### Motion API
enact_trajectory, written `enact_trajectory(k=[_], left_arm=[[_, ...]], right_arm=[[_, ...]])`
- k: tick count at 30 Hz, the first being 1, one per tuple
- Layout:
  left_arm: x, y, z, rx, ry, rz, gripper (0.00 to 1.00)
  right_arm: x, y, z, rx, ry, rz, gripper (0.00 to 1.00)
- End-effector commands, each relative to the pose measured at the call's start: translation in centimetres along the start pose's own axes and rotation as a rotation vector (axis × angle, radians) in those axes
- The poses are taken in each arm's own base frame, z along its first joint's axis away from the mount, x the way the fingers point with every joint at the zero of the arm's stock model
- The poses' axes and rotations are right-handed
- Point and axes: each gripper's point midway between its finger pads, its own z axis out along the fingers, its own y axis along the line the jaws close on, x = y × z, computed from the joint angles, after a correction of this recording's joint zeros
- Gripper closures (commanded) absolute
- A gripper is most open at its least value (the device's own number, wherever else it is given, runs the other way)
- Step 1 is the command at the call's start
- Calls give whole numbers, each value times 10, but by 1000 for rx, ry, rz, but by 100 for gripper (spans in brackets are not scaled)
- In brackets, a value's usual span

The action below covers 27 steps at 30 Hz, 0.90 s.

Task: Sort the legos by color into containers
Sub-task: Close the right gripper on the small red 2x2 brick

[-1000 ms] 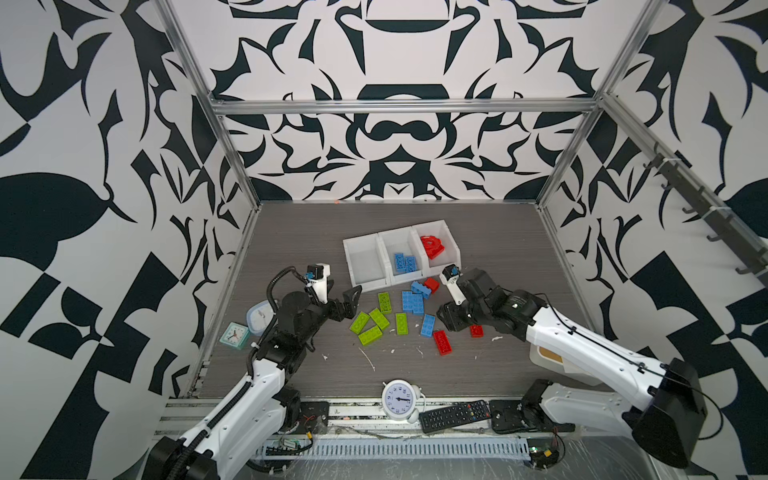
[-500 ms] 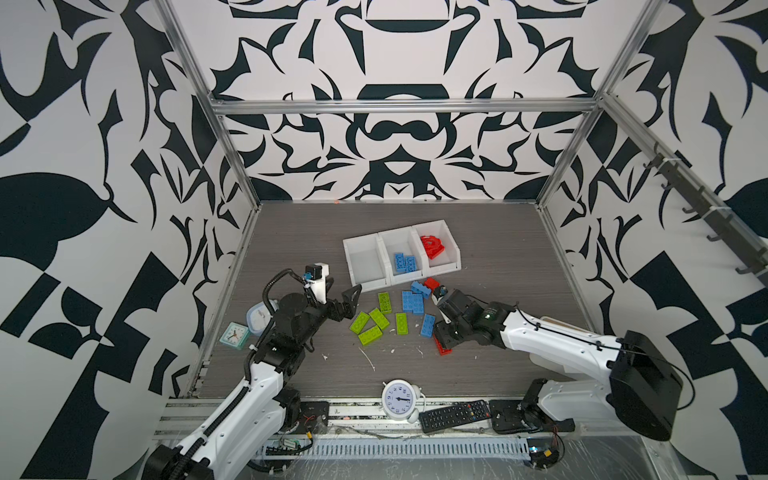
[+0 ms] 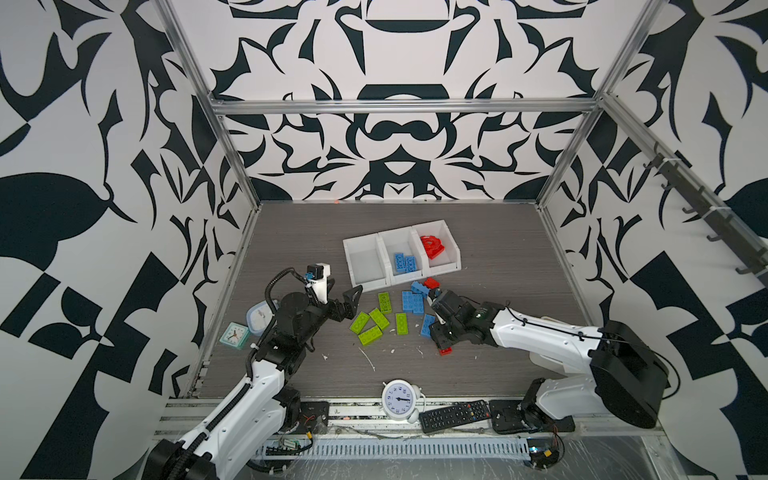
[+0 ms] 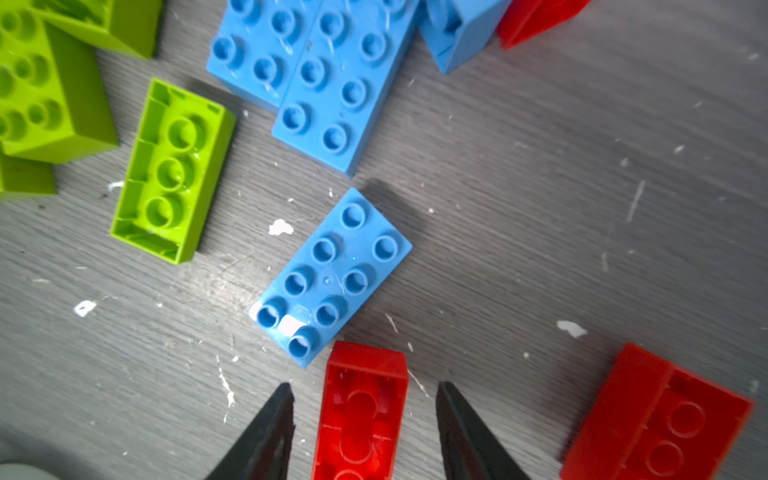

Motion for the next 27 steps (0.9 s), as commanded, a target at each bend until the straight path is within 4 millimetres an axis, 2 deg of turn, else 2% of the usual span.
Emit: enact_trajectory(k=[1, 14, 22, 27], left_arm=[[0, -2, 0, 13, -13, 10, 0], [-1, -1, -2, 8, -16, 6, 0], [0, 2, -2, -10, -15, 2, 0], [1, 2, 1, -6, -6, -4, 0]], right_arm=[[-1, 2, 0, 3, 1, 7, 43], [16, -4, 16, 9, 12, 10, 51], [8, -7, 4, 6, -58, 38, 63], [7, -13, -3, 27, -74, 28, 67]])
